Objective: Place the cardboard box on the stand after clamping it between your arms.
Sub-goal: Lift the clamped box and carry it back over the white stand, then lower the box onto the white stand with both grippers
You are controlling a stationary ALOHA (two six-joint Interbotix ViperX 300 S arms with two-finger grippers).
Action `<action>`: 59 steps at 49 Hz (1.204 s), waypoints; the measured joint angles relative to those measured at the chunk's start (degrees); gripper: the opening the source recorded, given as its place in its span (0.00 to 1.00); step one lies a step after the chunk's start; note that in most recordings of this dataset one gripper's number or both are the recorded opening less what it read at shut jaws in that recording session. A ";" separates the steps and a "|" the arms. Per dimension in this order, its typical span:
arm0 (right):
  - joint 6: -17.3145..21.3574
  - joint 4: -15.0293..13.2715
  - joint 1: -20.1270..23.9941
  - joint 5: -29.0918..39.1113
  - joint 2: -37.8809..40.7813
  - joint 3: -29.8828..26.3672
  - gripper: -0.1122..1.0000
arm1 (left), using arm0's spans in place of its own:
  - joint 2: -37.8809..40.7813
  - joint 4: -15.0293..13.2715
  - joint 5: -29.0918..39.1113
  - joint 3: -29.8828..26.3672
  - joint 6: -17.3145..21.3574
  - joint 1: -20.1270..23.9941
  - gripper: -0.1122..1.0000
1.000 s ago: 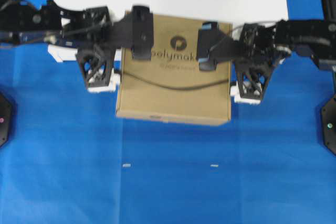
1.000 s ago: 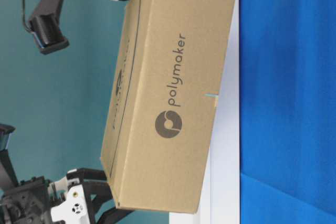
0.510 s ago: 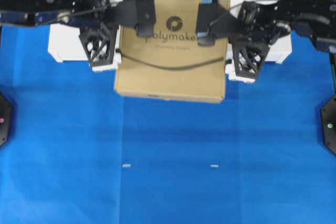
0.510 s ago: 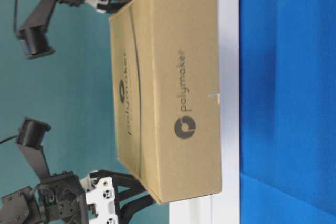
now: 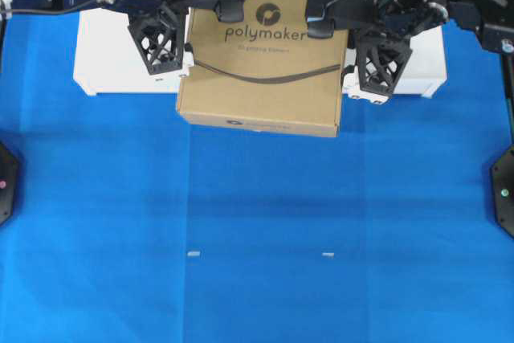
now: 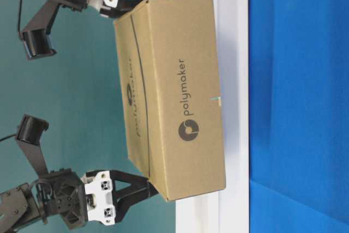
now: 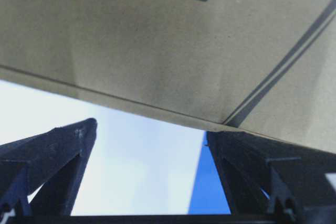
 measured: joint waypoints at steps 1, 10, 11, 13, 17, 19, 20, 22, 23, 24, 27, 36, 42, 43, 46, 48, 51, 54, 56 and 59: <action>-0.97 0.44 -0.35 0.00 0.09 0.00 0.97 | -0.09 0.00 -0.09 -0.09 0.35 0.09 0.85; -8.70 7.38 -3.87 -0.44 1.85 0.00 0.97 | 0.00 0.00 -0.09 -0.18 1.05 1.32 0.85; -9.67 8.35 -4.31 -0.53 2.11 0.00 0.97 | -0.09 -0.09 -0.09 -0.18 1.05 1.49 0.85; -11.25 10.20 -5.01 -0.62 2.46 0.00 0.97 | -0.09 -0.09 -0.09 -0.35 1.05 2.11 0.85; -14.06 13.45 -6.59 -0.62 2.99 -0.18 0.97 | -0.09 0.00 -0.09 -1.41 1.05 3.25 0.85; -15.29 14.85 -7.38 -0.62 3.25 -0.53 0.97 | -0.09 0.00 -0.09 -1.93 1.05 3.78 0.85; -15.91 15.29 -7.56 -0.62 3.43 -0.70 0.97 | -0.09 0.00 -0.09 -2.11 1.05 4.04 0.85; -17.05 16.08 -8.44 -0.62 3.78 -1.23 0.97 | 0.00 0.00 -0.09 -2.46 1.05 4.48 0.85; -17.84 16.52 -8.79 -0.62 4.04 -1.49 0.97 | 0.09 0.00 -0.09 -2.64 1.05 4.66 0.85; -18.37 16.79 -9.14 -0.70 4.22 -1.67 0.97 | 0.18 0.00 -0.09 -2.90 1.05 4.83 0.85; -19.95 17.14 -10.28 -0.62 5.10 -2.37 0.97 | 0.53 0.00 -0.09 -3.60 1.05 5.36 0.85; -23.82 17.14 -12.74 -0.53 7.73 -5.89 0.97 | 1.58 0.18 -0.09 -5.19 1.23 6.86 0.85; -25.66 17.05 -13.62 0.62 9.40 -7.47 0.97 | 2.20 0.26 -0.09 -5.54 1.32 6.86 0.85; -25.75 17.05 -13.71 0.70 9.67 -7.65 0.97 | 2.29 0.18 0.00 -5.62 1.32 7.03 0.85; -25.84 17.05 -13.97 0.97 10.20 -8.09 0.97 | 2.64 0.26 -0.09 -5.62 1.32 7.65 0.85; -25.84 17.05 -14.06 1.05 10.37 -8.35 0.97 | 2.81 0.18 -0.09 -5.62 1.32 7.82 0.85; -25.93 17.05 -14.06 1.23 10.37 -8.53 0.97 | 2.99 0.18 -0.09 -5.62 1.32 7.82 0.85; -25.93 17.05 -14.06 1.49 10.46 -8.53 0.97 | 3.16 0.26 -0.09 -5.62 1.32 7.82 0.85; -26.02 17.14 -14.15 1.49 10.55 -8.44 0.97 | 3.43 0.26 -0.09 -5.62 1.32 7.82 0.85; -26.28 17.05 -14.41 1.49 10.72 -8.53 0.97 | 3.69 0.18 -0.09 -5.62 1.32 7.91 0.85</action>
